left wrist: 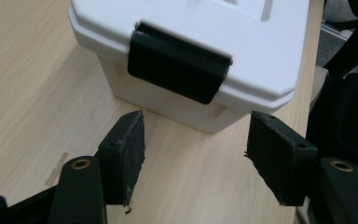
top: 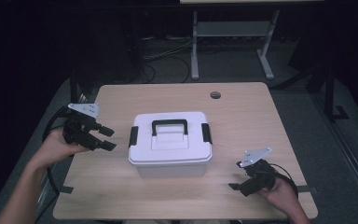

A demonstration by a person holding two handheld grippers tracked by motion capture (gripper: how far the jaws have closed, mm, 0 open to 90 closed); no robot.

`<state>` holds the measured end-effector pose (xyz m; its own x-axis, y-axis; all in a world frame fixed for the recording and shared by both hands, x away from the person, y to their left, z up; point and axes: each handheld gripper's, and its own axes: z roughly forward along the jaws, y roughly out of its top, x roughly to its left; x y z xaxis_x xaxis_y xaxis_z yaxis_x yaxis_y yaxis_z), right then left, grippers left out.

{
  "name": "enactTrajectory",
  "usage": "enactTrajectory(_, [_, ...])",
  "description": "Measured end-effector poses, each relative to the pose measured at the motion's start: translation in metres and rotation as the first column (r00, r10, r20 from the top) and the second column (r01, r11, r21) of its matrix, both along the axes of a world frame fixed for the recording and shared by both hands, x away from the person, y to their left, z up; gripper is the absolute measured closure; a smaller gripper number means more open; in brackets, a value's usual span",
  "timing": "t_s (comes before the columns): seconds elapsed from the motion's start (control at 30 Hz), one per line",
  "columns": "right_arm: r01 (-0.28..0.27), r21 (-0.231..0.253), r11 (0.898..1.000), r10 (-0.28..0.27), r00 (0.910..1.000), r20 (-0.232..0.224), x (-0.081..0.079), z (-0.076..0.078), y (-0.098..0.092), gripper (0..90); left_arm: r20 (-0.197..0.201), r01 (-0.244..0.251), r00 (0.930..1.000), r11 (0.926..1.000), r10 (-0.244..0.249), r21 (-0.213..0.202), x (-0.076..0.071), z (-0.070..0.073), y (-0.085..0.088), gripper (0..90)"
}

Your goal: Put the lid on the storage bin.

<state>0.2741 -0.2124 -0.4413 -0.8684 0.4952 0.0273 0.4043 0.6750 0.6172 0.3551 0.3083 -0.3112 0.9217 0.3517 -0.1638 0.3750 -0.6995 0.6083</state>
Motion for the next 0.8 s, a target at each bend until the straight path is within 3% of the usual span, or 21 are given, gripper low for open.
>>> enactTrajectory(0.8, [-0.013, -0.014, 1.0, 0.013, 0.9999, 0.0, -0.002, 0.0, 0.004, 16.5, -0.013, -0.036, 0.9993, 0.9993, 0.036, -0.01, -0.015, -0.028, 0.017, 35.6])
